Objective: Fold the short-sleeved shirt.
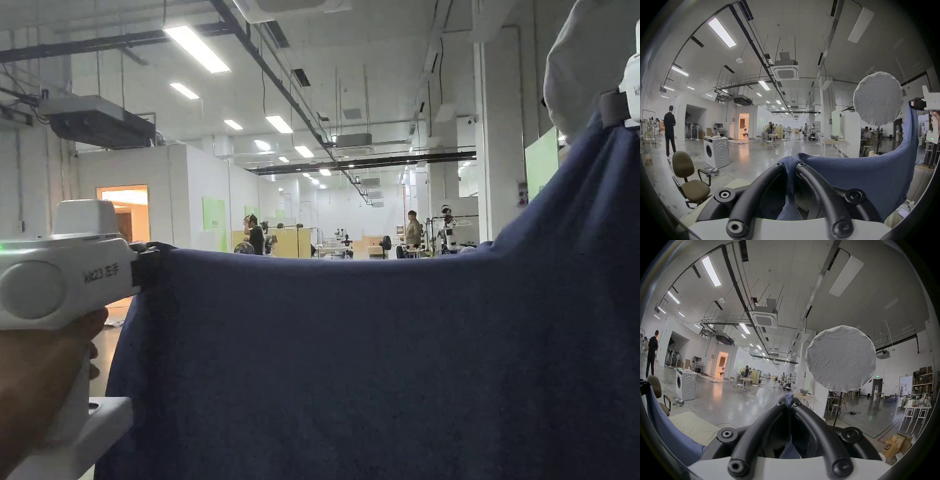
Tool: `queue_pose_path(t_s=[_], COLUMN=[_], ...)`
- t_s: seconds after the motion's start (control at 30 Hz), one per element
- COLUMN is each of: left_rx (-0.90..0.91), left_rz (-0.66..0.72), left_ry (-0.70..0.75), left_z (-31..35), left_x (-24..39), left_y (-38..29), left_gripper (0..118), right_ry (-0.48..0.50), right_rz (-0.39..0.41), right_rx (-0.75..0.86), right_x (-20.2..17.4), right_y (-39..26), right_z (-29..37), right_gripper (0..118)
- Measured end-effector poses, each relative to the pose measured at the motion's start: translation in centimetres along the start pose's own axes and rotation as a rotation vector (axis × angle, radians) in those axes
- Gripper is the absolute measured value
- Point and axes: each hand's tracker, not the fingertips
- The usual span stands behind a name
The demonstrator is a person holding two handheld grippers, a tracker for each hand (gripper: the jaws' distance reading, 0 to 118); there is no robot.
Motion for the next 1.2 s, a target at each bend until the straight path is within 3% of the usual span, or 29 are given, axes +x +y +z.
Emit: queue_pose_path(t_s=[0.3, 0.4, 0.57, 0.7, 0.83, 1.0, 1.1, 1.13, 1.2], left_rx=[-0.038, -0.081, -0.110, -0.108, -0.130, -0.222, -0.334, -0.366, -0.423], left_rz=[-0.015, 0.059, 0.039, 0.161, 0.089, 0.230, 0.210, 0.210, 0.239], left_ry=[0.000, 0.019, 0.012, -0.018, -0.018, -0.097, -0.078, -0.091, -0.109], left_z=[-5.4, -6.9, -10.6, -12.2, -13.6, -14.2, -14.4, -14.1, -13.4], left_x=[0.2, 0.2, 1.0, 1.3, 2.8, 2.6, 2.9, 2.9, 2.9], left_y=[-2.2, -3.0, -4.7, -5.1, -6.3, -13.4, -19.3, -21.6, -25.3], left_gripper=[9, 9, 9, 9, 9, 9, 9, 9, 9], right_ry=[0.036, 0.031, 0.027, 0.019, 0.013, 0.048, 0.076, 0.113, 0.117], right_rz=[-0.045, -0.013, -0.005, -0.022, -0.033, -0.013, -0.053, -0.117, -0.152], right_rx=[0.019, 0.011, -0.040, -0.030, -0.037, -0.171, -0.253, -0.293, -0.339], right_x=[-2.8, -3.5, -3.8, -4.0, -4.2, -5.2, -5.6, -5.8, -6.2], right_y=[-0.4, -1.0, -1.9, -2.3, -3.8, -11.1, -17.1, -19.6, -23.6], right_z=[-6.2, -6.6, -9.6, -10.2, -10.0, -11.3, -11.9, -11.3, -9.3], right_gripper=[3, 3, 3, 3, 2, 2, 2, 2, 2])
